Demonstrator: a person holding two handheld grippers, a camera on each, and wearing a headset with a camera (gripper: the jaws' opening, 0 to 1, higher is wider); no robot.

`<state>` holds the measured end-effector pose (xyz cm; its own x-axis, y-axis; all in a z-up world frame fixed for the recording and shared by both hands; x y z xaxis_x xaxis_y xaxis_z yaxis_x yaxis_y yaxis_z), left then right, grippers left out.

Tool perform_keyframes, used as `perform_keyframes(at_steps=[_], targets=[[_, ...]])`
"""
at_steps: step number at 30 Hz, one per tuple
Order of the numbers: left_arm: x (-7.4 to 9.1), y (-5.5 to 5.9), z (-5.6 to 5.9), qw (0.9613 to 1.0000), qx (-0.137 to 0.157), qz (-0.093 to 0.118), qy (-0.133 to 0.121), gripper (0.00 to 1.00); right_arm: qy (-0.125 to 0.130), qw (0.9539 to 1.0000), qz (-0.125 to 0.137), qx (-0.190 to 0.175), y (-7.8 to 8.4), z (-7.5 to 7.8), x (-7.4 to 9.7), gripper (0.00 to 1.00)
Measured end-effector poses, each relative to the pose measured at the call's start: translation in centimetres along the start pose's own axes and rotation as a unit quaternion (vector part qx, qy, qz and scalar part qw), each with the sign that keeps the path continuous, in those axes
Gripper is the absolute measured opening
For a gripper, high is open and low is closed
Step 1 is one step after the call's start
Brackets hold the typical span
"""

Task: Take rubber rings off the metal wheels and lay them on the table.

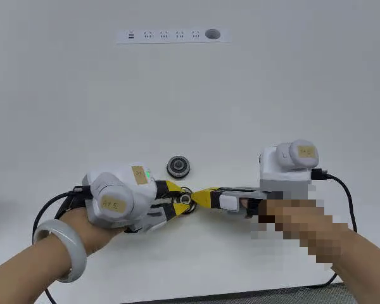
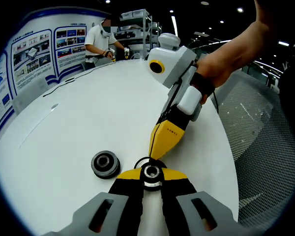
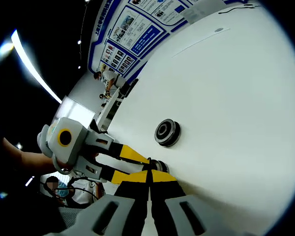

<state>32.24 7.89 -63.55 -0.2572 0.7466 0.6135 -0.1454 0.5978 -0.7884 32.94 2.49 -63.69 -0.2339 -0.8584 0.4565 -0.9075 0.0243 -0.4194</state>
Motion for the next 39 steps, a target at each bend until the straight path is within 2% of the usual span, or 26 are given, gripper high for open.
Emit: perform_keyframes(at_steps=[16, 25, 39], targets=[[0.1, -0.2, 0.0, 0.9999, 0.001, 0.015, -0.005, 0.14, 0.009, 1.0, -0.003, -0.003, 0.2, 0.2, -0.1, 0.02], [0.6, -0.1, 0.2, 0.9997, 0.002, 0.022, -0.008, 0.3, 0.008, 1.0, -0.004, -0.005, 0.1, 0.2, -0.1, 0.02], [1.1, 0.7, -0.1, 0.9995, 0.007, 0.021, -0.021, 0.44, -0.003, 1.0, -0.002, -0.007, 0.2, -0.7, 0.1, 0.02]])
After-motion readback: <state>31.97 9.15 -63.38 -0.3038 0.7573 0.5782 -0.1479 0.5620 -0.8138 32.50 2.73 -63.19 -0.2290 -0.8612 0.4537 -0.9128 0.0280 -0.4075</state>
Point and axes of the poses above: the centre of the closed fingertips' face, and the gripper's own axes: x roughly backward along the fingers, z roughly to its right, y roughly out of its underside, the point moved 3 cm from there along x, roughly backward along the fingers, and after that the axes turned 5 degrees about -x, right-handed, at the moved point
